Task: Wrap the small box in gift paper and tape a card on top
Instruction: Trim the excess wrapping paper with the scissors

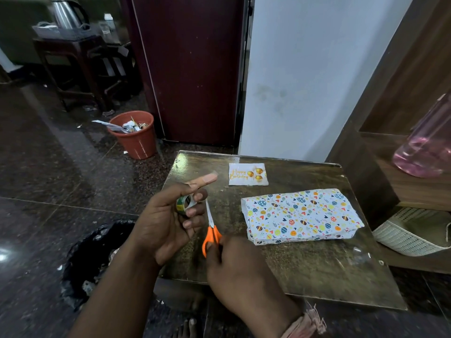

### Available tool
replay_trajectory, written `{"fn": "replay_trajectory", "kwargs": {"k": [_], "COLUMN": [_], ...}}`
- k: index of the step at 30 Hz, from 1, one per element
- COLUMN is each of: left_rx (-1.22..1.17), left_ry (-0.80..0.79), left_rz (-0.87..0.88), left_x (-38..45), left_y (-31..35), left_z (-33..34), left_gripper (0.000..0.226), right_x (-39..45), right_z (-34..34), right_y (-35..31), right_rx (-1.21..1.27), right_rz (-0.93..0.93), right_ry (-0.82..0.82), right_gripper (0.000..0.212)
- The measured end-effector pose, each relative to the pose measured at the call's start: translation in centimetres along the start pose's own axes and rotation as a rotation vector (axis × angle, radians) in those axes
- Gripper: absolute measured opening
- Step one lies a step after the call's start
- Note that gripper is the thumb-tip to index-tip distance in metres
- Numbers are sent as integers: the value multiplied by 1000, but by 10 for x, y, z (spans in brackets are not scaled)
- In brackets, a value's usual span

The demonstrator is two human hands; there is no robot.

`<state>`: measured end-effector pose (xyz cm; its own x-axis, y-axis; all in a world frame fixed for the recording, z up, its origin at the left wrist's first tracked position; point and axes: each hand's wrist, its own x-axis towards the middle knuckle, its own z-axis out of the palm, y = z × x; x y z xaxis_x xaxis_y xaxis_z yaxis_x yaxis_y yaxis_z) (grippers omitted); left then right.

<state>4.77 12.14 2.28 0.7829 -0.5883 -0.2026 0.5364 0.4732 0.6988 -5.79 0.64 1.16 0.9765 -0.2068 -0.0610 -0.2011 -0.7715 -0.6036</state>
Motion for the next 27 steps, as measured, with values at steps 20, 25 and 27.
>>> {"fn": "replay_trajectory", "kwargs": {"k": [20, 25, 27], "left_rx": [68, 69, 68], "left_ry": [-24, -36, -35], "left_rz": [7, 3, 3], "left_x": [0, 0, 0], "left_y": [-1, -1, -2], "left_z": [0, 0, 0], "left_gripper": [50, 50, 50], "right_x": [0, -4, -6], "right_z": [-4, -6, -6], "right_y": [4, 0, -2], "right_rx": [-128, -155, -167], "right_rz": [-52, -42, -32], "right_ry": [71, 13, -20], "right_gripper": [35, 23, 20]}}
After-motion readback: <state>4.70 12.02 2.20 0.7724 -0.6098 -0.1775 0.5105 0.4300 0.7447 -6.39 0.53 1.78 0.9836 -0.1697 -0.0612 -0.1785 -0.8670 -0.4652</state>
